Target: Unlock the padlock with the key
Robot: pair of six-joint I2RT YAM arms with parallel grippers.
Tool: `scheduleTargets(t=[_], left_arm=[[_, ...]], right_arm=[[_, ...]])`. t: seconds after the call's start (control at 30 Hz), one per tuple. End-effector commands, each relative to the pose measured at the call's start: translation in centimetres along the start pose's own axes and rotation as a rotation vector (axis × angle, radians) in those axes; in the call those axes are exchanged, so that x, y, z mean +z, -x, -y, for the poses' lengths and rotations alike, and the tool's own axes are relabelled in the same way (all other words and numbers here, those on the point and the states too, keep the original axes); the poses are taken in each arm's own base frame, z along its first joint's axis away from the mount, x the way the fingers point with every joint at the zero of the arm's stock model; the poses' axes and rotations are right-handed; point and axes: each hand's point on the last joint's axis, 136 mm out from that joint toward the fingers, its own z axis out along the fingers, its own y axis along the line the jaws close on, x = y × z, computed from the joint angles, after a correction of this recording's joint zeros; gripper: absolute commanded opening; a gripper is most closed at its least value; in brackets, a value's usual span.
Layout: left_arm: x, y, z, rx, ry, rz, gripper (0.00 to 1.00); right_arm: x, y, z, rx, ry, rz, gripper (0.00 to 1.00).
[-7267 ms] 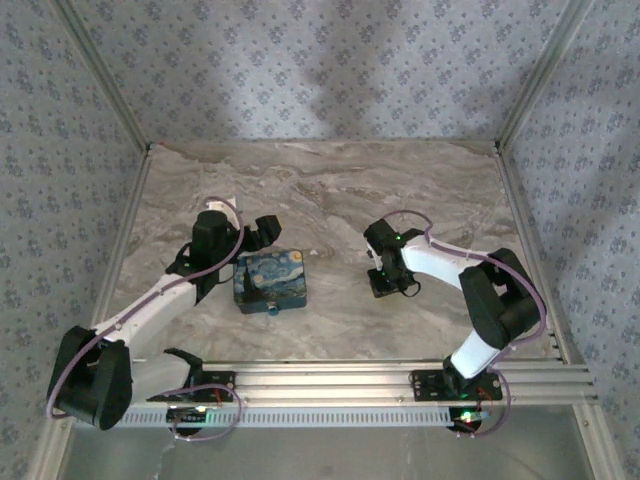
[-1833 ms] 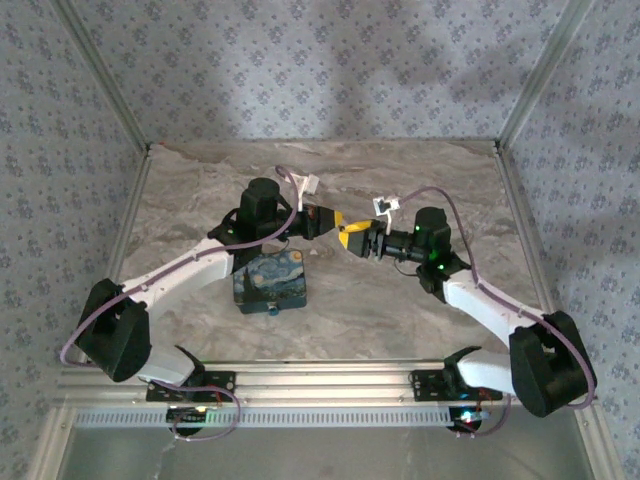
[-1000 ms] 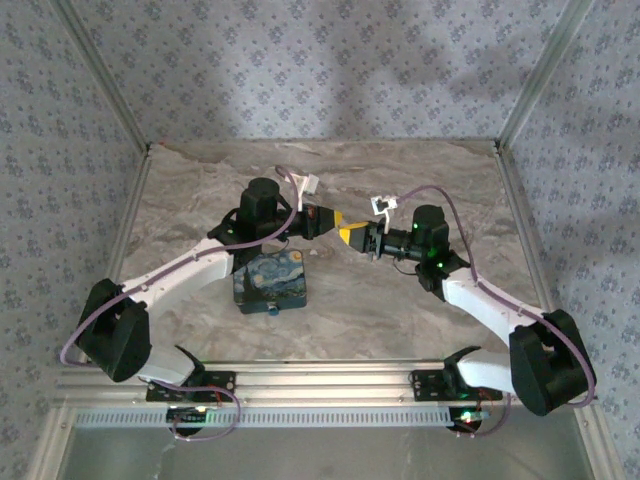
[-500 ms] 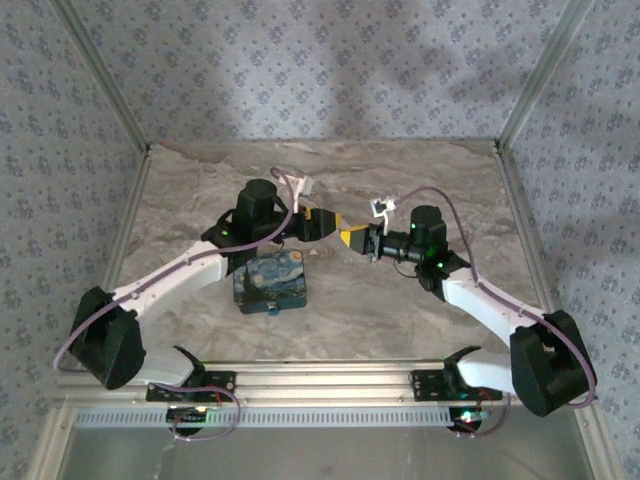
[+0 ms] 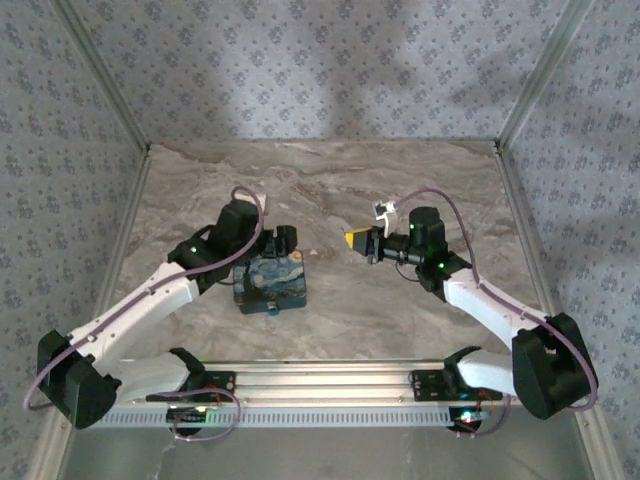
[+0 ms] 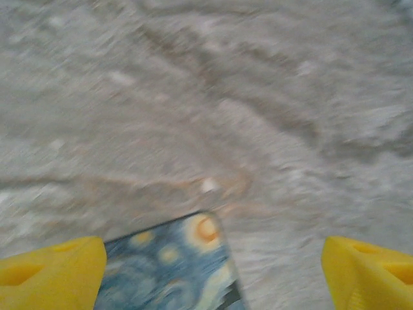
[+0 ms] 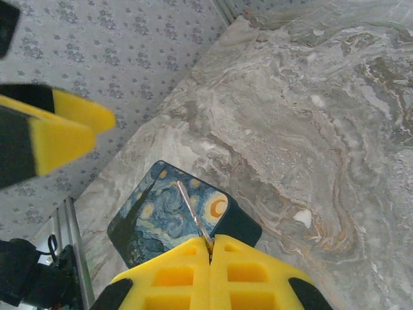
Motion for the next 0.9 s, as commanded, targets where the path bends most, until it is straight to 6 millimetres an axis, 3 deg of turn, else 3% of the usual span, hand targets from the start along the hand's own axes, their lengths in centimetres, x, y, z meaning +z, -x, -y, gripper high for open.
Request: scheduleTargets(t=[0.0,0.17,0.33,0.73,0.87], left_arm=[[0.3,-3.5,-4.0,-0.025,0.194,-0.099,0.87],[2.7,-5.4,-4.9,-0.04,0.255,-0.181,0.88],[5.3,-6.2,-4.4,-0.03,0.254,-0.244,0.88],[8.9,-8.3,-4.6,0.049,0.24,-0.337,0.81],[10.5,-8.1,-4.1,0.105,0.221,-0.338,0.79]], right_arm=[[-0.1,1.4,-0.6,-0.042,-0.009,0.024,0.0],[-0.1,1.3,-0.5,-0.039,-0.016,0.02,0.0],[-0.2,1.1,-0.4,-0.038,-0.025,0.014,0.0],[-0.3,0.8,-0.1,-0.039,-0.045,0.009,0.0],[-0.6,0.8,0.2,-0.028,-0.049,0.016,0.0]])
